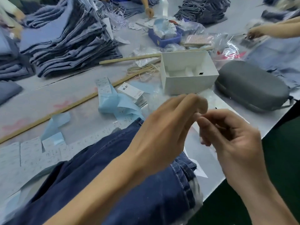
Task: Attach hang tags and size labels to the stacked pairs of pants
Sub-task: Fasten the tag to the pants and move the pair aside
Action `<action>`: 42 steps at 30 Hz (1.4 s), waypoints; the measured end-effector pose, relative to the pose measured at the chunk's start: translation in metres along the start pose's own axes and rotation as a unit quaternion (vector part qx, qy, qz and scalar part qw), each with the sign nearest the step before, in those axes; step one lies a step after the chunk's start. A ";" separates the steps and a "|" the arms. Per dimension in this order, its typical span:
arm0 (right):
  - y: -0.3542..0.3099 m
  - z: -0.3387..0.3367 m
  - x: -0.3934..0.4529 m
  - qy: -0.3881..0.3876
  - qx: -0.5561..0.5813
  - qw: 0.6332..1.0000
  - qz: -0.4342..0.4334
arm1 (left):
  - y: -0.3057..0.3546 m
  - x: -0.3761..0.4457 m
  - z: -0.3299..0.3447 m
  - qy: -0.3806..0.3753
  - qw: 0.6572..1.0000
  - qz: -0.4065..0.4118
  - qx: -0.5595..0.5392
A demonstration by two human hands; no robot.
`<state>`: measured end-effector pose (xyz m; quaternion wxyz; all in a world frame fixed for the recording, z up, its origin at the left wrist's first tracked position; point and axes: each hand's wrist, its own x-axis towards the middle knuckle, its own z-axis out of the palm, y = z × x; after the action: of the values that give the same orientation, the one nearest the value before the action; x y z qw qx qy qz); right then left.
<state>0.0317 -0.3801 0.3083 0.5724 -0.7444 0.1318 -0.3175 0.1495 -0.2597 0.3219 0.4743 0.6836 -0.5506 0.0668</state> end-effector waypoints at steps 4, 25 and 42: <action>0.015 -0.021 -0.030 0.055 -0.085 0.994 0.041 | -0.013 -0.008 0.019 -0.131 0.982 -0.133 -0.036; 0.091 0.006 -0.111 0.225 0.154 0.915 0.296 | -0.033 -0.036 0.027 -0.281 0.946 -0.147 0.059; 0.103 0.028 -0.117 0.240 0.153 0.924 0.256 | -0.028 -0.011 0.081 -0.571 0.765 -0.253 0.155</action>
<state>-0.0227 -0.3250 0.1699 0.6920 -0.4906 0.4009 -0.3459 0.1330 -0.3116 0.2553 -0.0409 0.7742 -0.5087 -0.3743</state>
